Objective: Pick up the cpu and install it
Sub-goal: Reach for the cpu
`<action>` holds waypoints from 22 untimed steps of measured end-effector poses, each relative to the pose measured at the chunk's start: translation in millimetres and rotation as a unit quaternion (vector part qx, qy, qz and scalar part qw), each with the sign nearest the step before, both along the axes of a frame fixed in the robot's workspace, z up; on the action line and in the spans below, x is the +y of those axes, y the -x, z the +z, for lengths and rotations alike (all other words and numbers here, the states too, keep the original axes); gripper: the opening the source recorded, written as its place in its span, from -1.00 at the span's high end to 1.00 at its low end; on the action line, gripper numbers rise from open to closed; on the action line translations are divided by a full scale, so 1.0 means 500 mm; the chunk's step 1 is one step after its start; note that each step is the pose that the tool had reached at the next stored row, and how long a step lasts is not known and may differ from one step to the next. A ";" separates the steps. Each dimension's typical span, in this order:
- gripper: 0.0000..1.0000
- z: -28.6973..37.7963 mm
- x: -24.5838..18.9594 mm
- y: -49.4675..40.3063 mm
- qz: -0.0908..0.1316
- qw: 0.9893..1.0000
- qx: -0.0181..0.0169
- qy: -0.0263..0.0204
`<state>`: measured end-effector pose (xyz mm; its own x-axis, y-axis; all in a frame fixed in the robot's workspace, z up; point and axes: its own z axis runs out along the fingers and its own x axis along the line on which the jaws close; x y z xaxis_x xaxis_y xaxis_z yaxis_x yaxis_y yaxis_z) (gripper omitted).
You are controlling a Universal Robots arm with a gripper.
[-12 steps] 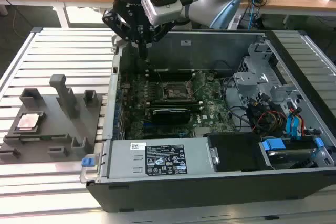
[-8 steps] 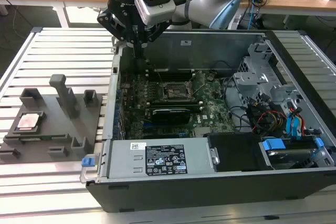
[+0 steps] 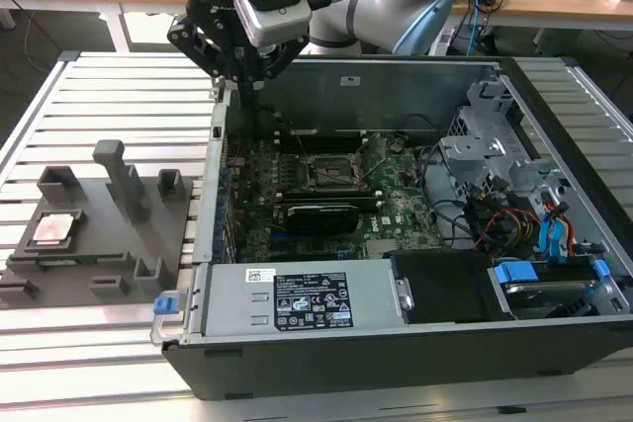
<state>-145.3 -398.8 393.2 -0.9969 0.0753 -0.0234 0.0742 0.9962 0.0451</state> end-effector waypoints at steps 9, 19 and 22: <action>0.79 0.000 0.0000 0.042 0.000 1.000 0.000 0.000; 0.79 0.000 0.0000 0.068 0.000 1.000 0.000 0.000; 0.79 0.000 0.0000 0.077 0.000 1.000 0.000 0.000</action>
<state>-183.5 -398.9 393.2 -0.9969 0.0752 -0.0233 0.0741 0.9962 0.0450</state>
